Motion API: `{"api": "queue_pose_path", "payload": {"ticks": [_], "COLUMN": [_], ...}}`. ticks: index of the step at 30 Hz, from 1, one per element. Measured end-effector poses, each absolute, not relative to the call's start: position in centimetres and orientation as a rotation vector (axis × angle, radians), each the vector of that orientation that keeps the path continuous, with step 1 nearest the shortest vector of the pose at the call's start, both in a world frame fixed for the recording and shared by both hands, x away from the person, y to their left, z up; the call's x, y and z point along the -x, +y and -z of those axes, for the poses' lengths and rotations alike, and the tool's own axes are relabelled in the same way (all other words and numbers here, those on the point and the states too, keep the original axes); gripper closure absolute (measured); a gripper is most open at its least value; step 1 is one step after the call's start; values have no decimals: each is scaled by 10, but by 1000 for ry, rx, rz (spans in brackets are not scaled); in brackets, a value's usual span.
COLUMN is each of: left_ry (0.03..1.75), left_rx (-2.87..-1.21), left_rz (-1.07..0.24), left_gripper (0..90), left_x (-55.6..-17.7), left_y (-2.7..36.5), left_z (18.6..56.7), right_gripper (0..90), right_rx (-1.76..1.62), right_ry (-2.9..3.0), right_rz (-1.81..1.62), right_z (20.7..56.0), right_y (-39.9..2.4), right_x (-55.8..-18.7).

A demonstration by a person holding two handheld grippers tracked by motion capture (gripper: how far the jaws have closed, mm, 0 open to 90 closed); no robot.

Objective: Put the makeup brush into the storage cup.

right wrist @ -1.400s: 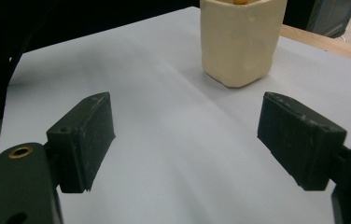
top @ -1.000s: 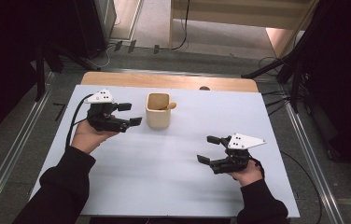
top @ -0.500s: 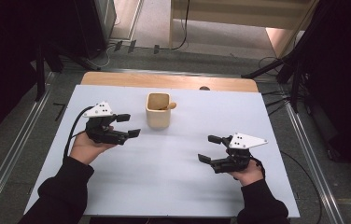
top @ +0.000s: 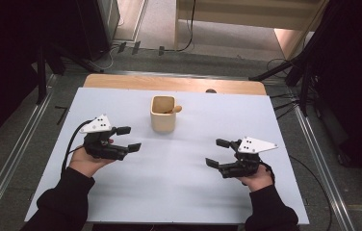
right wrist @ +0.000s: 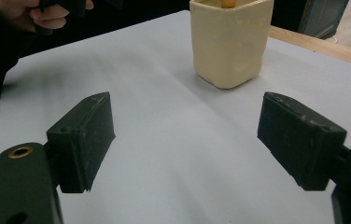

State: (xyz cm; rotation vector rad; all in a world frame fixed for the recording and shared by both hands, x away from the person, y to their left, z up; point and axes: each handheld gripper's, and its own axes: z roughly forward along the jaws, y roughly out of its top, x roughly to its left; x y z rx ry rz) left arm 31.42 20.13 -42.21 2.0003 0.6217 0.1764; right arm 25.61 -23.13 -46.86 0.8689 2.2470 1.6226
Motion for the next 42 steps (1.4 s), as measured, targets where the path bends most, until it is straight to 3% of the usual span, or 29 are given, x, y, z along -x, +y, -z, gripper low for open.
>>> {"api": "queue_pose_path", "payload": {"ticks": [42], "left_ry": [618], "left_rx": [-1961], "left_rz": [-219], "left_gripper": [235], "left_x": [-282], "left_y": [253], "left_z": [444], "right_gripper": [195], "right_rx": [-892], "right_ry": [2205], "right_rz": [-1626], "right_z": [466], "right_y": [-242], "right_x": [-254]}}
